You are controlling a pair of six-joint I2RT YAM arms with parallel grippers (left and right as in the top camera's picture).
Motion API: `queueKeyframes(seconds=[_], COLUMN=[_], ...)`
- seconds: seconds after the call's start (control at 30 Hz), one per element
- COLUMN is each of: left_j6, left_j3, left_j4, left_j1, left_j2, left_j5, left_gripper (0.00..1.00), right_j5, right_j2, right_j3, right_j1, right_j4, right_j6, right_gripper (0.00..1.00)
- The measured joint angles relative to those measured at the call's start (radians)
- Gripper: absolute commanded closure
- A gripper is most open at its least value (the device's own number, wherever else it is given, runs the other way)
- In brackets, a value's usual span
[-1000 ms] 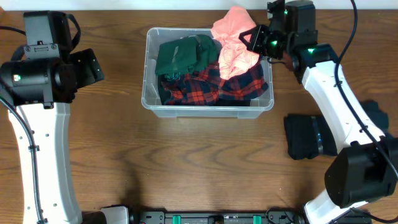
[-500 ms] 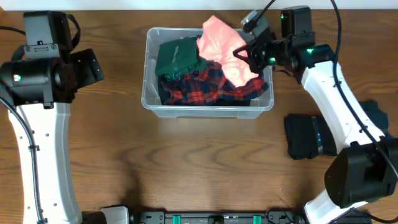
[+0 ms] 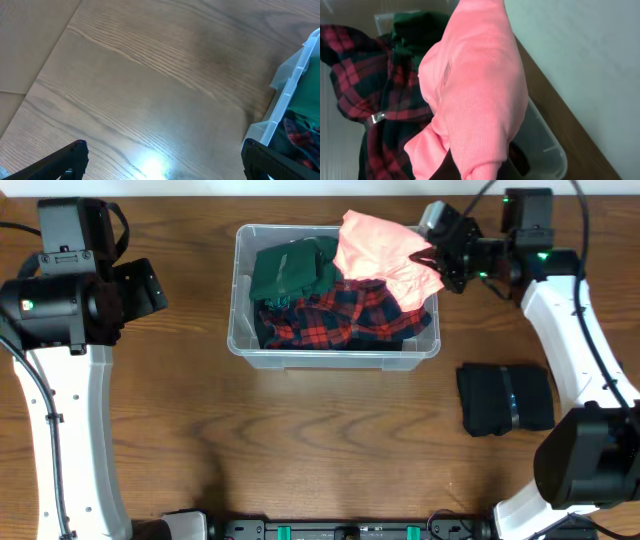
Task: Pack container
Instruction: 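Lift the pink shirt and carry it into the bin, then spread and tuck the pink shirt inside the bin with the right gripper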
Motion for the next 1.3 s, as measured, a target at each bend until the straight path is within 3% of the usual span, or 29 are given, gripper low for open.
queueKeyframes(seconds=[0.73,0.8,0.83,1.1,1.3], left_j6=[0.000,0.000,0.000,0.000,0.000], left_j3=[0.000,0.000,0.000,0.000,0.000], left_j4=[0.000,0.000,0.000,0.000,0.000], left_j1=[0.000,0.000,0.000,0.000,0.000], left_j2=[0.000,0.000,0.000,0.000,0.000], left_j5=[0.000,0.000,0.000,0.000,0.000], left_gripper=[0.02,0.02,0.02,0.02,0.02], right_j5=[-0.056,-0.056,-0.056,0.009,0.031], right_j2=[0.026,0.054,0.070,0.142,0.142], right_j3=[0.000,0.000,0.000,0.000,0.002], right_j1=[0.065,0.065,0.065,0.064,0.062], right_j4=[-0.013,0.001,0.011,0.114,0.200], right_j6=[-0.026,-0.025,-0.026,0.026,0.153], right_gripper=[0.99,0.50,0.01,0.01,0.01])
